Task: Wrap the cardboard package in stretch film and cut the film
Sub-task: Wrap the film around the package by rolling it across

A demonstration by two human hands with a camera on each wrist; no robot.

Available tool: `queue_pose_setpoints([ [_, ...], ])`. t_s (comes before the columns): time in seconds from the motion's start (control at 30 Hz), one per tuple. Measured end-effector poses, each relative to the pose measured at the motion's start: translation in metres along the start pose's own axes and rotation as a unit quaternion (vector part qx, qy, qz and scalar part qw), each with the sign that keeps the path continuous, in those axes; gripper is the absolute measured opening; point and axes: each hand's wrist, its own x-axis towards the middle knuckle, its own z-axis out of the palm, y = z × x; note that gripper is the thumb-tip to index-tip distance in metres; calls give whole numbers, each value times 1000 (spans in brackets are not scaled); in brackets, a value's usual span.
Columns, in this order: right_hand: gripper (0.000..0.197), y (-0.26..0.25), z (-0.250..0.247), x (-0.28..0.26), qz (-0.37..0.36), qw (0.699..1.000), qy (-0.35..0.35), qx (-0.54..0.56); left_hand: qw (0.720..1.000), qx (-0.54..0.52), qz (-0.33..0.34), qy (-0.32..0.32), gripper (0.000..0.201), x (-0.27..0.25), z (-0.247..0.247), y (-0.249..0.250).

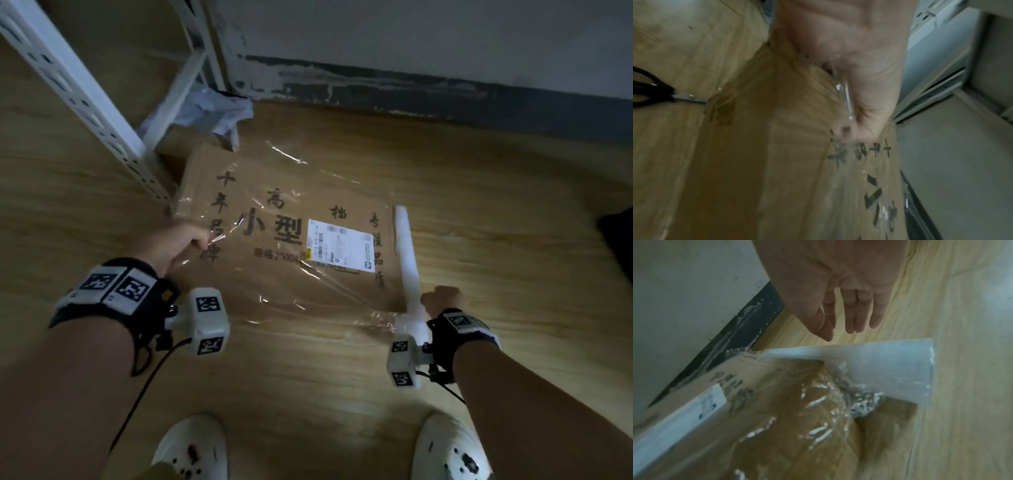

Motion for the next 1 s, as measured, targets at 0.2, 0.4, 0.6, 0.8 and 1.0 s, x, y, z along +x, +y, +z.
queue_pose_setpoints([
  [0.2, 72, -13, 23, -10, -26, 1000, 5, -9, 998, 4, -22, 50, 22, 6, 1, -11],
  [0.4, 76, -12, 17, -5, -8, 1000, 18, -10, 999, -4, -24, 39, 4, 8, -1, -8],
  [0.6, 65, -9, 13, -7, -19, 999, 22, -42, 998, -30, 5, 56, 30, 4, 2, -8],
  [0.8, 59, -2, 20, -13, 5, 995, 11, -95, 998, -23, -19, 48, 16, 2, 5, -9],
  [1.0, 49, -3, 6, -17, 23, 999, -30, -3, 999, 12, -12, 35, 23, 7, 8, -12],
])
